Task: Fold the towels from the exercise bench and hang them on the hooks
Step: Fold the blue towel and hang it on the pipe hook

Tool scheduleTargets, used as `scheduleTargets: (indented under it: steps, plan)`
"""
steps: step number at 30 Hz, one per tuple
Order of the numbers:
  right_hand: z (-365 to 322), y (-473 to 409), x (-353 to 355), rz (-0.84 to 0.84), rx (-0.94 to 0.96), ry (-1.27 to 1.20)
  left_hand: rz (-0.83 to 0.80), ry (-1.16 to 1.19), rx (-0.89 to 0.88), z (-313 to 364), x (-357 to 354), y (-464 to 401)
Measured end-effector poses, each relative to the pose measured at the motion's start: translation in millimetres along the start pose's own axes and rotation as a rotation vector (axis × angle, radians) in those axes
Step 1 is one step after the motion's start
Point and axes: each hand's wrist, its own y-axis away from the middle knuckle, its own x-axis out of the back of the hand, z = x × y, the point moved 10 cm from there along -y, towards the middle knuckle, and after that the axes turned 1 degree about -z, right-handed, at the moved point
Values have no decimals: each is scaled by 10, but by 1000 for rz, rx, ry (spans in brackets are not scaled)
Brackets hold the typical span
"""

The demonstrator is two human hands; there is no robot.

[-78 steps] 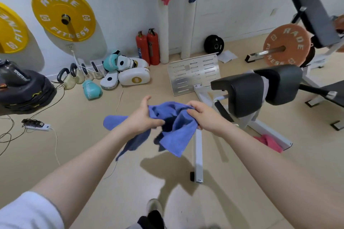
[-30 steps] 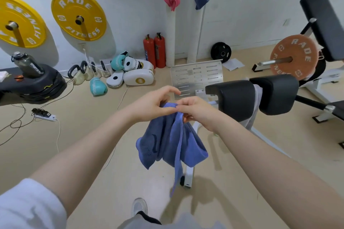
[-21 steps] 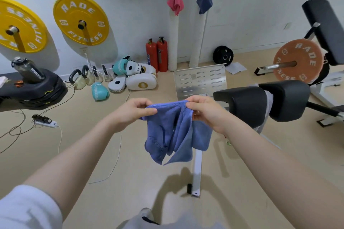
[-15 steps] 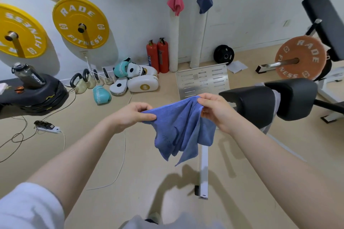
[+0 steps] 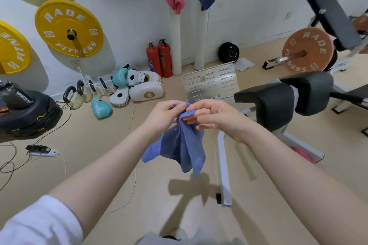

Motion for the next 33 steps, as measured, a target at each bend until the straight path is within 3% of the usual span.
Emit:
scheduleTargets:
  steps: [2, 5, 7, 12, 16, 20, 25, 29, 33]
  plan:
    - [-64, -2, -62, 56, 17, 260, -49, 23, -10, -2, -96, 17]
    - [-186, 27, -25, 280, 88, 685, -100, 51, 13, -36, -181, 43]
    - [-266, 81, -34, 376, 161, 817, -136, 34, 25, -53, -232, 49]
    - [-222, 151, 95, 426, 173, 687, -259, 43, 49, -65, -439, 95]
    - [-148, 153, 174, 423, 186, 547, -237, 56, 93, -130, -498, 100]
    - [-144, 141, 124, 342, 241, 664, -130, 56, 121, -101, -478, 44]
    - [-273, 172, 397, 474, 329, 641, -144, 127, 104, 12, -620, 19]
    - [-292, 158, 603, 442, 292, 642, -192, 191, 94, 95, -800, -19]
    - [-283, 202, 918, 449, 226, 647, -136, 245, 144, 103, -938, -91]
